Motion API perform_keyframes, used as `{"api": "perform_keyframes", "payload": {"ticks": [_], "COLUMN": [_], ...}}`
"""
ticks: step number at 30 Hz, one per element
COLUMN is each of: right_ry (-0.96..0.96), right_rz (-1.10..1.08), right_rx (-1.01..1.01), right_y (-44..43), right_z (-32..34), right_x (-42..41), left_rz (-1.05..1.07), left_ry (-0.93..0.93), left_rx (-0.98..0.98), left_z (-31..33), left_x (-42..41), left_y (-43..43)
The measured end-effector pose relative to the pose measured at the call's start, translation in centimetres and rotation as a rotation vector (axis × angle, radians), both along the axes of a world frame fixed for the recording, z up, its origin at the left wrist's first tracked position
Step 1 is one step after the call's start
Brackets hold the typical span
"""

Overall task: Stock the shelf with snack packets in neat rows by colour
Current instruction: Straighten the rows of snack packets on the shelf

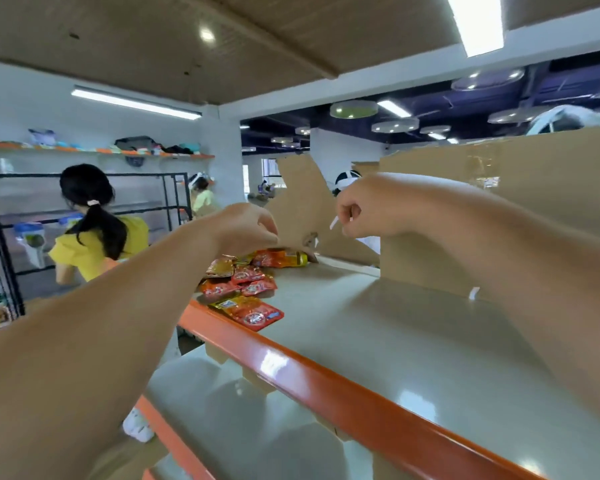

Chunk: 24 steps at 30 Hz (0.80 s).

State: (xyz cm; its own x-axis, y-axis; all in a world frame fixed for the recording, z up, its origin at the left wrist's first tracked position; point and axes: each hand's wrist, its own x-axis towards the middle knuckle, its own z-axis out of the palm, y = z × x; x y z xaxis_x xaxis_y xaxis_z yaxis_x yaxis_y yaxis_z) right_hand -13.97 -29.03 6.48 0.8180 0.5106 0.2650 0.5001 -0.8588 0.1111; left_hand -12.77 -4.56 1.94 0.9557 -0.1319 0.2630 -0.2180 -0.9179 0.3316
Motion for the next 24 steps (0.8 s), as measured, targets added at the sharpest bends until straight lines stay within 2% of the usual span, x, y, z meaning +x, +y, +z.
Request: {"api": "perform_keyframes", "payload": {"ticks": [6, 11, 13, 18, 24], "right_ry": [0.079, 0.176, 0.21, 0.216, 0.313], "right_rz": [-0.119, -0.231, -0.277, -0.275, -0.275], "right_rx": [-0.112, -0.219, -0.231, -0.091, -0.152], "right_y": [6.1, 12.5, 15.0, 18.5, 16.7], "right_z": [-2.2, -4.1, -5.0, -8.7, -9.5], "right_x": [5.8, 11.6, 14.1, 18.4, 17.7], "left_rz": [0.076, 0.116, 0.06, -0.166, -0.403], "left_ry": [0.225, 0.412, 0.474, 0.391, 0.438], "left_rx": [0.303, 0.38, 0.382, 0.462, 0.442], "left_z": [-0.8, -0.8, -1.0, -1.3, -1.2], "left_x": [7.5, 12.0, 13.1, 15.1, 17.8], "left_y": [5.4, 9.9, 10.4, 9.3, 5.7]}}
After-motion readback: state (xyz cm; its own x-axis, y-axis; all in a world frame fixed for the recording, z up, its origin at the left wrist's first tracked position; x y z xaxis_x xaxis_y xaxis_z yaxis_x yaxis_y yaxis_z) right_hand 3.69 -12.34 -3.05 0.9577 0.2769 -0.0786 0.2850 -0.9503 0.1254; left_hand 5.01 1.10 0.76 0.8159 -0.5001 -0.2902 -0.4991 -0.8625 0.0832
